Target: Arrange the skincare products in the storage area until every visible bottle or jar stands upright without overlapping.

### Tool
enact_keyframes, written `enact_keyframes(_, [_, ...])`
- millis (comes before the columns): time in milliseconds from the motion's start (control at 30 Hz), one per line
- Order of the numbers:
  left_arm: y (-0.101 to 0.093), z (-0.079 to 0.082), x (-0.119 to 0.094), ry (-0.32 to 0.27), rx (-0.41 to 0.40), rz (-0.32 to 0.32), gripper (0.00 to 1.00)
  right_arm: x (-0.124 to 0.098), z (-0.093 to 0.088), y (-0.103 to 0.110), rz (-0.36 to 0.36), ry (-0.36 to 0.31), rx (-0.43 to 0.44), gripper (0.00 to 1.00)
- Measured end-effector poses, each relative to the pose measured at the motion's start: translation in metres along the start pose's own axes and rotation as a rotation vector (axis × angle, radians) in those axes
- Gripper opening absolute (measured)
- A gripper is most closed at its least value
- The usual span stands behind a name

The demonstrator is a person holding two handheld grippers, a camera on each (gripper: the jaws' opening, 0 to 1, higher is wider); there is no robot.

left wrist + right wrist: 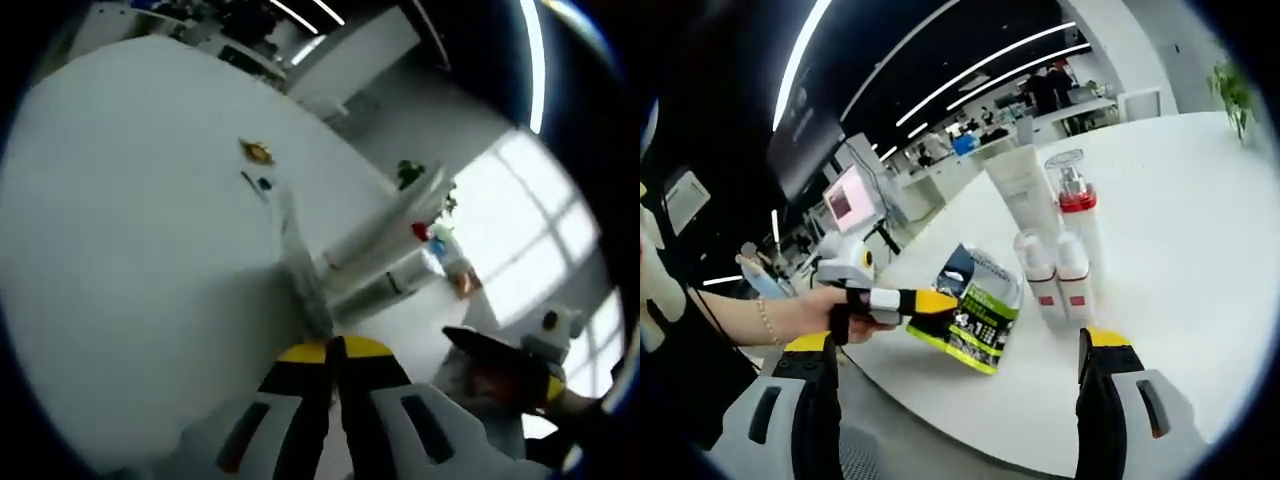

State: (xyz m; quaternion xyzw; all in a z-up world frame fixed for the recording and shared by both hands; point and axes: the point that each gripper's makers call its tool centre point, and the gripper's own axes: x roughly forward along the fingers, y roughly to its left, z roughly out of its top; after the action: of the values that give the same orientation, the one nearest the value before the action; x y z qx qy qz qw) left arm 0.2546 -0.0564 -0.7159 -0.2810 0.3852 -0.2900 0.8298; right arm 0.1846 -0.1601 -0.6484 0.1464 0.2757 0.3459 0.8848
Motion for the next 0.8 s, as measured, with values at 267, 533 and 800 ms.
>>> enact_keyframes(267, [0.027, 0.0, 0.009, 0.016, 0.081, 0.144, 0.06, 0.002, -0.002, -0.002, -0.002, 0.019, -0.013, 1.0])
enact_keyframes(533, [0.037, -0.003, 0.014, 0.097, 0.35, 0.274, 0.17, 0.002, -0.001, -0.004, 0.002, 0.004, 0.011, 1.0])
enact_keyframes(800, [0.042, 0.001, 0.018, 0.137, 0.446, 0.322, 0.22, 0.003, 0.0, -0.002, 0.003, 0.0, 0.017, 1.0])
